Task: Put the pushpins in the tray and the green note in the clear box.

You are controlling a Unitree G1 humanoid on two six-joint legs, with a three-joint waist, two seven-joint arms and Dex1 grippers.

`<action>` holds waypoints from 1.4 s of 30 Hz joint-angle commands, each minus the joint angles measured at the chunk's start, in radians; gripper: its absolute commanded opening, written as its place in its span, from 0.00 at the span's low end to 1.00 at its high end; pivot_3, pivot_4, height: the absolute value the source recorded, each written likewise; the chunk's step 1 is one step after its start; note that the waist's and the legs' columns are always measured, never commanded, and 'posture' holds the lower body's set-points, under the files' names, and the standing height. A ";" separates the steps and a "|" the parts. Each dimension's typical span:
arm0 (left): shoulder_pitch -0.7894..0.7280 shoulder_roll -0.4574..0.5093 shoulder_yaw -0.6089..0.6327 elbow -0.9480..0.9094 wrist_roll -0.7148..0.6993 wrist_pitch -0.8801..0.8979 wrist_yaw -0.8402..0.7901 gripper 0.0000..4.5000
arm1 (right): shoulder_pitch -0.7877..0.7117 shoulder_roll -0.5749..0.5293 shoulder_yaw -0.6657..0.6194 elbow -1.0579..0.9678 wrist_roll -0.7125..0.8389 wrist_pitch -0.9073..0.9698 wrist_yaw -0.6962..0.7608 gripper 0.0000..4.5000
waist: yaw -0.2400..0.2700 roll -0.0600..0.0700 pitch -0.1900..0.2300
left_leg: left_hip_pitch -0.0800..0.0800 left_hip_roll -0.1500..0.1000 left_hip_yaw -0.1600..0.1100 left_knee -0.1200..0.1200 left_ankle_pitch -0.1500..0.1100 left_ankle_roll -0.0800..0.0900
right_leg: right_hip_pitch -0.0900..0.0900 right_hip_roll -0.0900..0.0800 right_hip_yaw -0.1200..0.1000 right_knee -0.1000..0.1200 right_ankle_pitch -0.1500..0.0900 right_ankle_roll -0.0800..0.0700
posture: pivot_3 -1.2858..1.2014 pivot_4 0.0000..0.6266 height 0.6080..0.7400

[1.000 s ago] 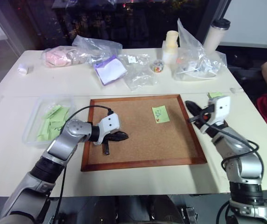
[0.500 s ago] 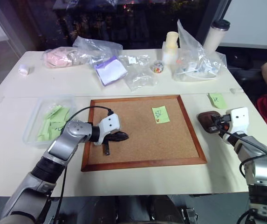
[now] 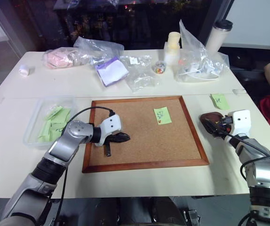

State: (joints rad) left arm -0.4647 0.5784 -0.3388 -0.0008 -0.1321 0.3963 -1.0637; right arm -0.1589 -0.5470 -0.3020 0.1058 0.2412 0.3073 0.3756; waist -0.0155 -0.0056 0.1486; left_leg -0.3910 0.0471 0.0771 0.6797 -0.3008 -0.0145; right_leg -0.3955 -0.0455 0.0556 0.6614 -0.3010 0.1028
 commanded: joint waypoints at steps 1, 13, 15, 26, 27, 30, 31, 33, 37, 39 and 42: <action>0.032 0.013 -0.049 0.059 0.054 0.019 0.000 0.00 | -0.028 0.028 -0.075 -0.050 0.063 0.008 -0.032 0.99 | 0.000 0.000 0.000 | 0.000 0.000 0.000 0.000 0.000 0.000 | 0.000 0.000 0.000 0.000 0.000 0.000 | 0.52 0.24 0.95; 0.033 0.012 -0.047 0.058 0.053 0.018 -0.003 0.00 | -0.108 0.070 -0.252 -0.139 0.346 0.196 -0.085 0.99 | 0.000 0.000 0.000 | 0.000 0.001 -0.001 -0.001 0.000 0.000 | 0.000 0.000 0.000 -0.001 0.000 0.000 | 0.52 0.24 0.95; 0.034 0.013 -0.046 0.057 0.053 0.018 -0.004 0.00 | -0.089 0.049 -0.209 -0.197 0.336 0.197 -0.043 0.99 | 0.001 0.000 0.000 | 0.000 0.001 -0.001 -0.001 0.000 0.000 | 0.000 0.000 0.000 -0.001 0.000 0.000 | 0.52 0.24 0.95; 0.040 0.020 -0.046 0.054 0.052 0.016 -0.005 0.00 | -0.021 0.065 0.258 -0.442 0.230 0.208 0.123 0.99 | -0.001 -0.001 0.000 | 0.000 0.001 -0.002 -0.001 0.000 0.000 | 0.000 0.000 0.000 -0.002 0.000 0.000 | 0.52 0.24 0.95; 0.041 0.019 -0.046 0.054 0.053 0.016 -0.004 0.00 | -0.027 0.078 0.285 -0.431 0.211 0.195 0.126 0.99 | -0.001 -0.001 0.000 | 0.000 0.001 -0.002 -0.001 0.000 0.001 | 0.000 0.000 0.000 -0.002 0.000 0.000 | 0.52 0.24 0.95; 0.042 0.021 -0.051 0.052 0.057 0.013 -0.005 0.00 | -0.051 0.102 0.348 -0.374 0.148 0.156 0.137 0.99 | -0.001 -0.001 0.000 | 0.000 0.001 -0.001 -0.001 0.000 0.001 | 0.000 0.000 0.000 -0.002 0.000 0.000 | 0.52 0.24 0.95; 0.042 0.020 -0.051 0.051 0.057 0.013 -0.005 0.00 | -0.060 0.110 0.366 -0.347 0.129 0.140 0.144 0.99 | -0.001 -0.001 0.000 | 0.000 0.001 -0.001 -0.001 0.000 0.001 | 0.000 0.000 0.000 -0.002 0.000 0.000 | 0.52 0.24 0.95; 0.041 0.020 -0.050 0.052 0.056 0.013 -0.004 0.00 | -0.076 0.113 0.400 -0.292 0.085 0.106 0.159 0.99 | -0.001 -0.002 0.000 | 0.000 0.001 -0.001 -0.001 0.000 0.001 | 0.000 0.000 0.000 -0.002 0.000 0.000 | 0.52 0.24 0.95; 0.049 0.027 -0.045 0.043 0.056 0.016 0.001 0.00 | -0.098 0.124 0.427 -0.197 0.040 0.058 0.190 0.99 | -0.001 -0.002 0.000 | 0.000 0.001 -0.001 -0.002 0.000 0.001 | 0.000 0.000 0.000 -0.002 0.000 0.000 | 0.52 0.24 0.95; 0.057 0.030 -0.042 0.035 0.055 0.020 0.005 0.00 | -0.103 0.128 0.428 -0.171 0.031 0.047 0.203 0.99 | -0.001 -0.002 0.000 | 0.000 0.001 -0.001 -0.002 0.000 0.001 | 0.000 0.000 0.000 -0.002 0.000 0.000 | 0.52 0.24 0.95; 0.067 0.031 -0.041 0.024 0.054 0.027 0.012 0.00 | -0.111 0.134 0.425 -0.141 0.022 0.035 0.215 0.99 | -0.002 -0.002 0.000 | 0.000 0.001 -0.001 -0.002 0.000 0.001 | 0.000 0.000 0.000 -0.002 0.000 0.000 | 0.52 0.24 0.95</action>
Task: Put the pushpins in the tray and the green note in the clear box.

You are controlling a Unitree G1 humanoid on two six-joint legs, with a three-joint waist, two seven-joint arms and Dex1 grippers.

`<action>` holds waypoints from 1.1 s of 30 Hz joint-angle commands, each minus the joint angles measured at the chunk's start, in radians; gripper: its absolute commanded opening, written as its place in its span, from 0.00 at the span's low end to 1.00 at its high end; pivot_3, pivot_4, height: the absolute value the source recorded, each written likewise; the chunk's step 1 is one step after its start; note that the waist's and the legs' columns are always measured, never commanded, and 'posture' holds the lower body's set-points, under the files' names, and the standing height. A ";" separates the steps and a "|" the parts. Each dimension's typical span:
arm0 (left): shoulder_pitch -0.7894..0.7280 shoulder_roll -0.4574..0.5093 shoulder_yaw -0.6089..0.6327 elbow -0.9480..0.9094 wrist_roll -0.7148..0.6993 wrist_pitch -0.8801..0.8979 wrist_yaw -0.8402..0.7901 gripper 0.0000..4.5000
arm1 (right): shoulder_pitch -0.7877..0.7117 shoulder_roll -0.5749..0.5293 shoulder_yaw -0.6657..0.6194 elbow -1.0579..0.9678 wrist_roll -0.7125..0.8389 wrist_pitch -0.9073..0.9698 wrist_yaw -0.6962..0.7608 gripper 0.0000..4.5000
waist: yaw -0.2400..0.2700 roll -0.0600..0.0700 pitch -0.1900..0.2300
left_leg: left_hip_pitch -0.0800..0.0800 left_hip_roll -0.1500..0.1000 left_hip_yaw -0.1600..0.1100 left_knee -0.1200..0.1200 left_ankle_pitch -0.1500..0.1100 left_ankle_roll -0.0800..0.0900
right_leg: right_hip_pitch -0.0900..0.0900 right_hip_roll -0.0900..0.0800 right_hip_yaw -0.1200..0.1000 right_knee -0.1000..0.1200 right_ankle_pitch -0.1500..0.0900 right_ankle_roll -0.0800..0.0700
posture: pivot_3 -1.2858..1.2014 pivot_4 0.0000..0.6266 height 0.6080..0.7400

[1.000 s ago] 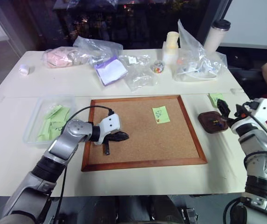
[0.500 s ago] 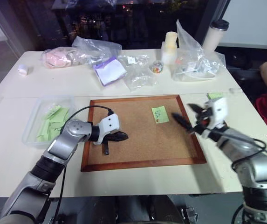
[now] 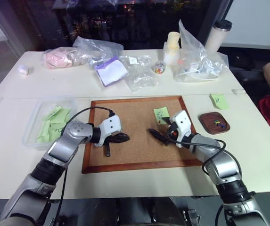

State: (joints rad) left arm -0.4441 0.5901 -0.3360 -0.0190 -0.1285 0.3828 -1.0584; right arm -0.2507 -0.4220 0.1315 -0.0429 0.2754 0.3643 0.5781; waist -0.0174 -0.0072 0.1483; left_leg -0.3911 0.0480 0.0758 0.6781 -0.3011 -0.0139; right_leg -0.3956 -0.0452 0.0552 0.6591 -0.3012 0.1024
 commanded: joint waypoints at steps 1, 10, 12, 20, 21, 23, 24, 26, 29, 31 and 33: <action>0.047 0.019 -0.044 0.040 0.050 0.041 0.008 0.00 | -0.021 0.010 -0.009 0.015 -0.015 -0.024 0.015 0.99 | 0.000 0.000 0.000 | 0.000 0.000 0.000 0.000 0.000 0.000 | 0.000 0.000 0.000 0.000 0.000 0.000 | 0.52 0.24 0.95; 0.048 0.019 -0.046 0.040 0.051 0.043 0.016 0.00 | -0.044 0.023 -0.003 0.066 -0.050 -0.018 0.019 0.25 | 0.000 -0.001 0.000 | 0.000 0.000 0.000 0.000 0.000 0.000 | 0.000 0.000 0.000 0.000 0.000 0.000 | 0.52 0.24 0.95; 0.047 0.019 -0.046 0.040 0.051 0.043 0.017 0.00 | -0.044 0.025 -0.005 0.067 -0.055 -0.014 0.021 0.03 | 0.000 -0.001 0.000 | 0.000 0.000 0.000 0.000 0.000 0.000 | 0.000 0.000 0.000 0.000 0.000 0.000 | 0.52 0.24 0.95; 0.046 0.019 -0.046 0.040 0.050 0.043 0.017 0.00 | -0.052 0.030 -0.048 0.048 -0.057 -0.031 0.009 0.01 | 0.000 -0.001 -0.001 | 0.000 0.000 0.000 0.000 0.000 0.000 | 0.000 0.000 0.000 0.000 0.000 0.000 | 0.52 0.24 0.95; 0.046 0.019 -0.046 0.040 0.050 0.043 0.017 0.00 | -0.057 0.031 -0.061 0.032 -0.051 -0.035 0.006 0.01 | 0.000 -0.001 -0.001 | 0.000 0.000 0.000 0.000 0.000 0.000 | 0.000 0.000 0.000 0.000 0.000 0.000 | 0.52 0.24 0.95; 0.047 0.020 -0.048 0.041 0.052 0.042 0.016 0.00 | -0.067 0.031 -0.087 -0.009 -0.033 -0.036 0.003 0.01 | 0.000 -0.001 -0.001 | 0.000 0.000 0.000 0.000 0.000 0.000 | 0.000 0.000 0.000 0.000 0.000 0.000 | 0.52 0.24 0.95; 0.047 0.020 -0.048 0.041 0.052 0.042 0.016 0.00 | -0.073 0.028 -0.099 -0.039 -0.021 -0.030 0.003 0.01 | 0.000 -0.001 -0.001 | 0.000 0.000 0.000 0.000 0.000 0.000 | 0.000 0.000 0.000 0.000 0.000 0.000 | 0.52 0.24 0.95; 0.047 0.020 -0.049 0.041 0.051 0.043 0.015 0.00 | -0.083 0.022 -0.117 -0.099 0.001 -0.010 0.004 0.01 | 0.001 0.000 0.000 | 0.000 0.000 0.000 0.000 0.000 0.000 | -0.001 0.000 0.000 0.000 0.000 0.000 | 0.52 0.24 0.95; 0.050 0.015 -0.049 0.043 0.049 0.044 0.016 0.00 | -0.083 0.013 -0.123 -0.191 0.031 0.032 0.015 0.01 | 0.000 -0.001 0.000 | -0.001 0.000 0.000 0.000 0.000 0.000 | -0.001 0.000 0.000 0.000 0.000 0.000 | 0.52 0.24 0.95; 0.051 0.011 -0.049 0.042 0.045 0.046 0.017 0.00 | -0.080 0.006 -0.123 -0.240 0.043 0.060 0.016 0.01 | 0.001 -0.002 -0.001 | -0.001 0.000 0.000 0.000 0.000 0.000 | -0.001 0.000 0.000 0.000 0.000 0.000 | 0.52 0.24 0.95; 0.050 0.006 -0.045 0.039 0.038 0.052 0.017 0.00 | -0.076 -0.004 -0.123 -0.269 0.049 0.081 0.016 0.01 | 0.001 -0.002 -0.001 | -0.001 0.000 0.000 -0.001 0.000 0.000 | 0.000 0.000 0.000 -0.001 0.000 0.000 | 0.52 0.24 0.95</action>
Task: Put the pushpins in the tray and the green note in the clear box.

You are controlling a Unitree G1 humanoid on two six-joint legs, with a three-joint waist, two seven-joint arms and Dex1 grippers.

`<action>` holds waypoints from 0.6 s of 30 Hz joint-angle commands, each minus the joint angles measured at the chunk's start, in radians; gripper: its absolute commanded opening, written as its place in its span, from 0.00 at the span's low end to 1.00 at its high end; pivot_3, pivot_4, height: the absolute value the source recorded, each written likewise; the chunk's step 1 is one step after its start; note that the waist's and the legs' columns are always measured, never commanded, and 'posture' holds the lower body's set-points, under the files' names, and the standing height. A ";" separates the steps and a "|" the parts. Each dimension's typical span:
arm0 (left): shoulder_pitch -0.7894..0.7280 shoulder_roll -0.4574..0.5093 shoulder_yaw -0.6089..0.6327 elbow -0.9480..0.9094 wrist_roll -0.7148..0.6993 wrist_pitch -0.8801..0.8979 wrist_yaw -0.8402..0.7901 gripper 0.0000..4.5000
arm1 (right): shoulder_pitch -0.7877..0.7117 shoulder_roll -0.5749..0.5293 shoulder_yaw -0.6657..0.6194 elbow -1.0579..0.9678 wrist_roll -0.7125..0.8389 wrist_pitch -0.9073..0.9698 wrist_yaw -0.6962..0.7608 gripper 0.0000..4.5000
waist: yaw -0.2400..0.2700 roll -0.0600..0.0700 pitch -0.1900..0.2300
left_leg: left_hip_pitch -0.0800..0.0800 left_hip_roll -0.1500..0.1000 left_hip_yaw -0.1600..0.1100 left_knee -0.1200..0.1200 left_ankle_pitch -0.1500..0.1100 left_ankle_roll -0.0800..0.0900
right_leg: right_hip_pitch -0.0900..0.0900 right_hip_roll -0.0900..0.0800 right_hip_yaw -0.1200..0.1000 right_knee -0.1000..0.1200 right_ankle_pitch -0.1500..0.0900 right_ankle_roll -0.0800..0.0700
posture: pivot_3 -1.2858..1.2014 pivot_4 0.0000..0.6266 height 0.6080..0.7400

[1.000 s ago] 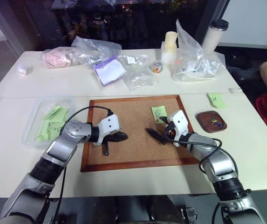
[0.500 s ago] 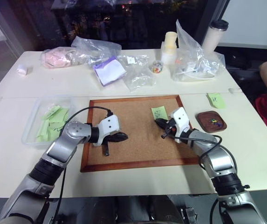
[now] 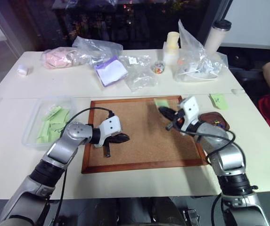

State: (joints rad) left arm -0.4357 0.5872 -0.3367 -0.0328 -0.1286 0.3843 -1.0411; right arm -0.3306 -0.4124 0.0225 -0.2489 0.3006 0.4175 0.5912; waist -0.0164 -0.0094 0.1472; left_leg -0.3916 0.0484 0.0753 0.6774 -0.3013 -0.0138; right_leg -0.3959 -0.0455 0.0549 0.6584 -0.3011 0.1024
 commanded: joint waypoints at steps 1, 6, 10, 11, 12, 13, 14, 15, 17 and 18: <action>0.041 0.007 -0.040 0.051 0.033 0.053 -0.001 0.00 | 0.006 -0.018 -0.014 -0.073 0.024 0.036 0.004 0.01 | 0.000 0.000 0.000 | 0.000 0.000 0.000 0.000 0.000 0.000 | 0.000 0.000 0.000 0.000 0.000 0.000 | 0.52 0.24 0.95; -0.016 -0.033 0.123 0.027 -0.143 0.180 0.002 0.00 | 0.013 -0.042 -0.021 -0.109 0.028 0.061 0.009 0.01 | 0.000 0.000 0.001 | 0.000 0.000 0.000 0.000 0.000 0.000 | 0.000 -0.001 0.000 -0.001 0.000 0.000 | 0.52 0.24 0.95; -0.142 -0.087 0.324 0.074 -0.344 0.328 0.033 0.23 | 0.016 -0.068 -0.023 -0.126 0.031 0.070 0.019 0.00 | 0.001 -0.007 0.009 | -0.004 0.000 -0.001 0.000 0.000 0.000 | -0.004 0.000 -0.001 0.000 0.000 0.000 | 0.52 0.24 0.95; -0.170 -0.096 0.355 0.096 -0.371 0.346 0.039 0.30 | 0.015 -0.075 -0.022 -0.126 0.030 0.069 0.023 0.00 | 0.002 -0.008 0.010 | -0.009 0.000 -0.001 0.002 0.000 0.000 | -0.008 0.000 -0.001 0.002 0.000 0.000 | 0.52 0.24 0.95; -0.185 -0.100 0.369 0.109 -0.383 0.357 0.044 0.41 | 0.015 -0.079 -0.021 -0.126 0.029 0.068 0.024 0.00 | 0.003 -0.008 0.010 | -0.017 0.000 -0.003 0.006 0.000 0.000 | -0.015 0.000 -0.003 0.004 0.001 0.001 | 0.52 0.24 0.95; -0.196 -0.104 0.381 0.120 -0.393 0.368 0.049 0.53 | 0.014 -0.081 -0.020 -0.126 0.029 0.068 0.025 0.00 | 0.003 -0.008 0.010 | -0.019 -0.001 -0.003 0.006 0.000 0.000 | -0.017 0.000 -0.003 0.005 0.001 0.001 | 0.52 0.24 0.95; -0.219 -0.117 0.403 0.143 -0.418 0.392 0.057 0.64 | 0.011 -0.085 -0.020 -0.123 0.027 0.065 0.028 0.00 | 0.003 -0.008 0.010 | -0.019 -0.001 -0.002 0.006 0.000 0.000 | -0.017 -0.001 -0.002 0.004 0.001 0.001 | 0.52 0.24 0.95; -0.234 -0.126 0.418 0.158 -0.436 0.411 0.064 0.77 | 0.009 -0.087 -0.021 -0.121 0.027 0.063 0.030 0.00 | 0.003 -0.008 0.010 | -0.019 -0.001 -0.002 0.005 0.000 0.000 | -0.017 -0.002 -0.002 0.003 0.001 0.001 | 0.52 0.24 0.95; -0.261 -0.145 0.437 0.179 -0.474 0.455 0.067 0.99 | 0.005 -0.091 -0.021 -0.118 0.025 0.060 0.033 0.00 | 0.003 -0.008 0.010 | -0.019 -0.001 -0.002 0.005 0.000 0.000 | -0.016 -0.002 -0.002 0.002 0.001 0.001 | 0.52 0.24 0.95; -0.273 -0.154 0.439 0.183 -0.491 0.479 0.067 0.99 | 0.003 -0.094 -0.020 -0.117 0.024 0.058 0.034 0.00 | 0.003 -0.008 0.010 | -0.019 -0.001 -0.002 0.005 0.000 0.000 | -0.017 -0.001 -0.003 0.001 0.001 0.001 | 0.52 0.24 0.95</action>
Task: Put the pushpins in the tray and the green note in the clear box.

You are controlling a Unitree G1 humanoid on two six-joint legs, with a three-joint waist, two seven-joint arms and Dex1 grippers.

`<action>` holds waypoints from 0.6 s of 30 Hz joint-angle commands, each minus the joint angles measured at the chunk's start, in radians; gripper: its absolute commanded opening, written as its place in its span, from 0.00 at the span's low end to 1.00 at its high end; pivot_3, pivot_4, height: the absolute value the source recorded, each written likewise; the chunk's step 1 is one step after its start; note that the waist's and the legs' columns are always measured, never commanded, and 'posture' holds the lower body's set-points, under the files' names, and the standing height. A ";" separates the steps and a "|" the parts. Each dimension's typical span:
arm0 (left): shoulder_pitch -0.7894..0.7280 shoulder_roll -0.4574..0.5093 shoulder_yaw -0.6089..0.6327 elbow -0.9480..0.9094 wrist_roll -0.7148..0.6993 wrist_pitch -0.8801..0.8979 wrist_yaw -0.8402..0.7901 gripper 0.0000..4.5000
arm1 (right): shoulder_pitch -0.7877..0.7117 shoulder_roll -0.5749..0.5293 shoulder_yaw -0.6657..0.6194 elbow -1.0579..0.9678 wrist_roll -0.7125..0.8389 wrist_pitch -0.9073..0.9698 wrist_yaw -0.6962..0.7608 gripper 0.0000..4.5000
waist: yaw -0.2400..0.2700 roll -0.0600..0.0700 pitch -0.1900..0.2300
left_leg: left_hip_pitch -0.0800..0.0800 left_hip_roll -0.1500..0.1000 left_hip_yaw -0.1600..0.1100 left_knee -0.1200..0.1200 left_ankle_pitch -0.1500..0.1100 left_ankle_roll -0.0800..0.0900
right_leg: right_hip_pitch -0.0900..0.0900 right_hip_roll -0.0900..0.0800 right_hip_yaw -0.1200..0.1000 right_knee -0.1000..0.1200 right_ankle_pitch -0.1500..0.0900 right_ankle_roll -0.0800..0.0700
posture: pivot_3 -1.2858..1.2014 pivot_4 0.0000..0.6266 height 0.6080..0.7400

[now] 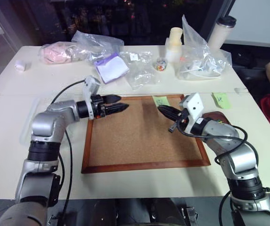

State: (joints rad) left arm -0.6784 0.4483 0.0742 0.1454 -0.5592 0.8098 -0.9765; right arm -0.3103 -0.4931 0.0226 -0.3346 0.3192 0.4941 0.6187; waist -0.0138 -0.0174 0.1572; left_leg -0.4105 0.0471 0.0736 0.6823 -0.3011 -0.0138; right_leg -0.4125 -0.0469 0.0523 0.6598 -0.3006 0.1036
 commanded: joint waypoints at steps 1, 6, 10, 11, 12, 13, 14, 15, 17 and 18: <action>-0.058 -0.038 0.030 0.036 -0.069 0.092 0.032 0.99 | -0.022 -0.016 -0.019 -0.033 0.004 -0.020 0.010 0.00 | 0.000 0.000 0.000 | 0.000 0.000 0.000 0.000 0.000 0.000 | 0.000 0.000 0.000 0.000 0.000 0.000 | 0.52 0.24 0.95; -0.196 -0.163 0.075 0.230 -0.141 0.293 0.135 0.99 | -0.039 -0.030 -0.008 -0.044 -0.004 -0.026 0.022 0.00 | 0.003 -0.002 0.001 | 0.000 -0.001 0.000 0.001 0.000 0.000 | 0.001 0.000 -0.001 0.001 0.000 0.000 | 0.52 0.24 0.95; -0.282 -0.260 0.138 0.393 -0.163 0.331 0.197 0.99 | -0.038 -0.033 0.001 -0.064 -0.003 -0.022 0.020 0.00 | -0.001 -0.002 0.002 | 0.000 -0.001 -0.001 0.000 0.000 0.000 | 0.001 0.000 -0.001 0.000 0.000 0.000 | 0.52 0.24 0.95; -0.297 -0.281 0.145 0.426 -0.161 0.323 0.204 0.99 | -0.037 -0.034 0.003 -0.070 -0.003 -0.021 0.019 0.00 | -0.004 -0.002 0.002 | 0.000 -0.001 -0.001 0.000 0.000 0.000 | 0.000 0.001 -0.001 0.000 0.000 0.000 | 0.52 0.24 0.95; -0.309 -0.296 0.148 0.454 -0.160 0.315 0.202 0.99 | -0.035 -0.034 0.006 -0.077 -0.004 -0.019 0.017 0.00 | -0.004 -0.002 0.002 | 0.000 -0.001 -0.001 0.000 0.000 0.000 | 0.000 0.001 -0.001 0.000 0.000 0.000 | 0.52 0.24 0.95; -0.321 -0.312 0.148 0.485 -0.154 0.301 0.202 0.99 | -0.033 -0.034 0.008 -0.083 -0.005 -0.018 0.016 0.00 | -0.004 -0.002 0.002 | 0.000 -0.001 -0.001 -0.001 0.000 0.000 | 0.000 0.001 -0.001 0.000 0.000 0.000 | 0.52 0.24 0.95; -0.333 -0.324 0.150 0.515 -0.147 0.288 0.204 0.99 | -0.032 -0.034 0.010 -0.087 -0.005 -0.018 0.015 0.00 | -0.004 -0.002 0.002 | 0.000 -0.001 -0.001 -0.001 0.000 -0.001 | 0.000 0.001 -0.001 0.000 0.000 0.000 | 0.52 0.24 0.95; -0.350 -0.341 0.159 0.563 -0.140 0.265 0.211 0.99 | -0.030 -0.035 0.012 -0.094 -0.006 -0.017 0.014 0.00 | -0.003 -0.002 0.002 | 0.000 -0.001 -0.001 -0.001 0.001 -0.001 | 0.000 0.001 -0.001 0.000 0.000 0.000 | 0.52 0.24 0.95; -0.379 -0.364 0.174 0.641 -0.130 0.224 0.221 0.99 | -0.028 -0.036 0.015 -0.104 -0.007 -0.014 0.012 0.00 | 0.000 -0.002 0.002 | 0.000 -0.001 0.000 0.000 0.001 -0.001 | 0.000 0.001 -0.001 0.000 0.000 0.000 | 0.52 0.24 0.95; -0.391 -0.372 0.181 0.675 -0.126 0.205 0.225 0.99 | -0.027 -0.036 0.016 -0.109 -0.007 -0.013 0.011 0.00 | 0.001 -0.002 0.002 | 0.000 -0.001 0.000 0.000 0.001 -0.001 | 0.000 0.001 -0.001 0.000 0.000 0.000 | 0.52 0.24 0.95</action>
State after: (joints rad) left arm -1.0364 0.0819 0.2290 0.8015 -0.6836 1.0495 -0.7530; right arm -0.3316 -0.5241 0.0411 -0.3979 0.3157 0.4877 0.6336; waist -0.0132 -0.0193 0.1590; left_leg -0.4104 0.0458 0.0741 0.6822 -0.3004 -0.0150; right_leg -0.4124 -0.0460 0.0517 0.6601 -0.3005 0.1039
